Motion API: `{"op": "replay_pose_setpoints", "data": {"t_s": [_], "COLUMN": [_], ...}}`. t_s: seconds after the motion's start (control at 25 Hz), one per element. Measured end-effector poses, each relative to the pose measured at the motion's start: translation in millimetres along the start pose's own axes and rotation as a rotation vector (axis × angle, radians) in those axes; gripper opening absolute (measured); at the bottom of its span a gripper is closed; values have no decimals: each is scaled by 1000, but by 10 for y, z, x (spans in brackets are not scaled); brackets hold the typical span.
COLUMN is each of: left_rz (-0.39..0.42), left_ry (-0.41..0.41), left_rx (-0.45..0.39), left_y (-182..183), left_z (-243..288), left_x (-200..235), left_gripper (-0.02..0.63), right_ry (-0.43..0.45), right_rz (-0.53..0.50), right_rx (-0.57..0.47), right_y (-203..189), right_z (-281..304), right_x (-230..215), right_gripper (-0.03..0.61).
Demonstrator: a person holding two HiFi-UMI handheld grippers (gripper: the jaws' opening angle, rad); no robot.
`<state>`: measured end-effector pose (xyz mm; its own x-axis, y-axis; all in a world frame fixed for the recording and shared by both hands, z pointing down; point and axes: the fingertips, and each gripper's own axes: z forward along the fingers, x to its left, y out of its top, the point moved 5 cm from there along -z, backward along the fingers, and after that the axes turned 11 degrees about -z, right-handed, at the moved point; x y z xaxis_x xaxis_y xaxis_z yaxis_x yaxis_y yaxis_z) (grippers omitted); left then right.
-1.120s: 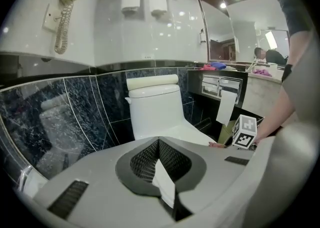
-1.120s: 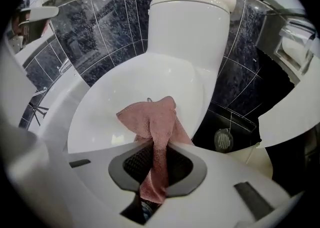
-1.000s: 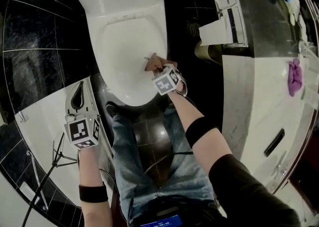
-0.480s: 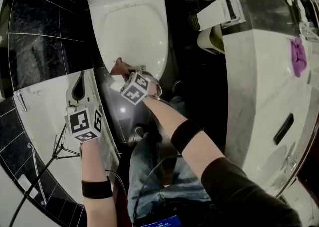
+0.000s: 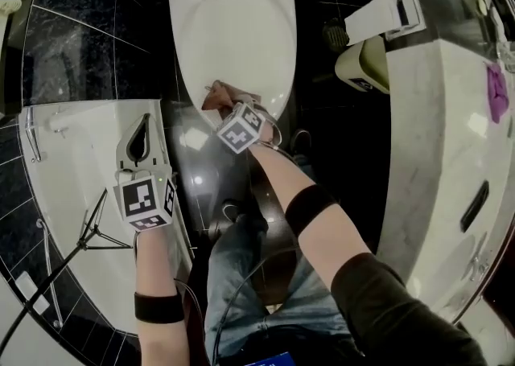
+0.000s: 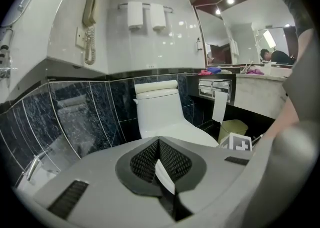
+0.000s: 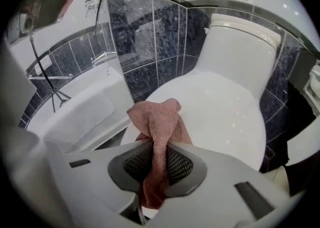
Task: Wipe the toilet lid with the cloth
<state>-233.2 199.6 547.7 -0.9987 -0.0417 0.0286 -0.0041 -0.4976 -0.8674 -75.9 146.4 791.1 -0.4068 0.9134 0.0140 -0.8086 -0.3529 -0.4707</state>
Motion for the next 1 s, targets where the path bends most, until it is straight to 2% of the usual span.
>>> {"op": "replay_pose_setpoints", "data": {"t_s": [0.24, 0.36, 0.44, 0.6, 0.8, 0.92, 1.0], "left_rz": [-9, -6, -10, -16, -14, -10, -9], "left_ry": [-21, -31, -33, -40, -26, -14, -7], "left_rx": [-3, -11, -4, -1, -14, -22, -19], "left_y": [-36, -55, -43, 0, 107, 112, 86], "left_z": [-88, -89, -93, -124, -158, -174, -187], "left_x": [-107, -174, -198, -255, -273, -256, -247], "left_gripper": [5, 5, 4, 4, 4, 4, 4], "right_ry": [-172, -216, -220, -195, -51, 42, 85], "right_rz": [123, 176, 213, 166, 38, -7, -35], "right_rx": [65, 119, 139, 89, -60, -75, -48], "right_y": [-784, -1129, -1227, -1043, -341, -57, -28], "right_z": [-538, -654, -713, -803, -683, -476, -303], "right_x": [-742, -960, -1016, -756, 131, 555, 714], "right_gripper": [79, 78, 78, 78, 78, 78, 78]}}
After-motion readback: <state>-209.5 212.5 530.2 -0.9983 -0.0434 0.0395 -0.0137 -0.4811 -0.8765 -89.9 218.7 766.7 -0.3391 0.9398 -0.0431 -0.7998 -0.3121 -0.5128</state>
